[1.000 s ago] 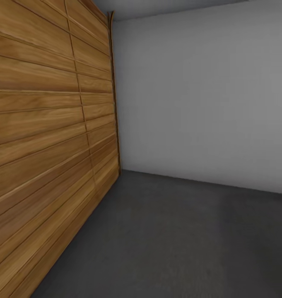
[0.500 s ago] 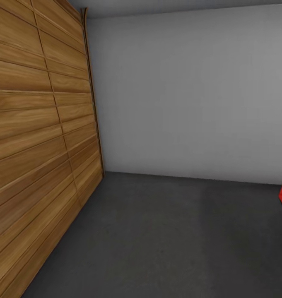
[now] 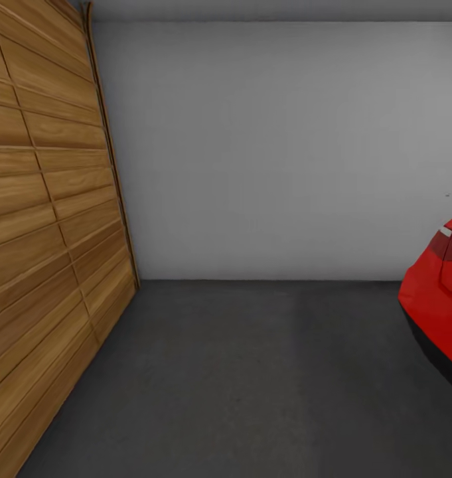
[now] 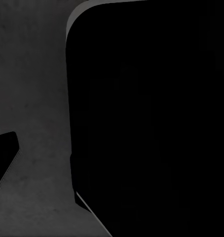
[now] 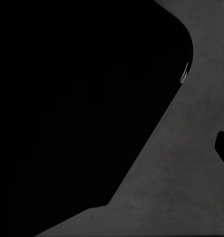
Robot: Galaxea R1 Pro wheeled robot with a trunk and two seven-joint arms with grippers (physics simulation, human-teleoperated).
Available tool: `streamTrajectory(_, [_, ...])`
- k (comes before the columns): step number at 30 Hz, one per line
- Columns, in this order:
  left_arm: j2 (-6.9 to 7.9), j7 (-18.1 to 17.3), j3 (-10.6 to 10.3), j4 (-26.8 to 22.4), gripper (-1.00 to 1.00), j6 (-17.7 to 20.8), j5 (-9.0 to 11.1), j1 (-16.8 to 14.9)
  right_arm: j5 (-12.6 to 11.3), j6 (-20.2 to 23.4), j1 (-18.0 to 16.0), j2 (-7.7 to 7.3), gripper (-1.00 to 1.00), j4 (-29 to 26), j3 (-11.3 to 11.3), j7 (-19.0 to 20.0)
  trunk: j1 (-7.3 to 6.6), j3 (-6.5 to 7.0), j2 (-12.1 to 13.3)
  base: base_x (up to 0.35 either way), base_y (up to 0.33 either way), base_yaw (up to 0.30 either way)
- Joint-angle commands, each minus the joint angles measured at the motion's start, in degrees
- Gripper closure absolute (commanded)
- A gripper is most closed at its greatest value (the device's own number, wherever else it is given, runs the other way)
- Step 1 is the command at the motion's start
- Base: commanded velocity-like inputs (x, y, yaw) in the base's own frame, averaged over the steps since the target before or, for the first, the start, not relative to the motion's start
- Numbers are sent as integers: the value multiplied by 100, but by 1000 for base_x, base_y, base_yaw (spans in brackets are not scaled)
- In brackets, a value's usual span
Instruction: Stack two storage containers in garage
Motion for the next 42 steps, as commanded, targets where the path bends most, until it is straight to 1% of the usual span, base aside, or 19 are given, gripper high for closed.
streamTrajectory(1, [0, 1, 0, -2, -100, -3, 4, -1, -19, -17, -1, 0, -100, 1, 18, 2, 0, -4, -2, 0, 0, -289])
streamTrajectory(42, [0, 1, 0, -2, -100, 0, 4, -1, -19, -22, -1, 0, -100, 1, 16, 2, 0, -4, -2, 0, 0, -289])
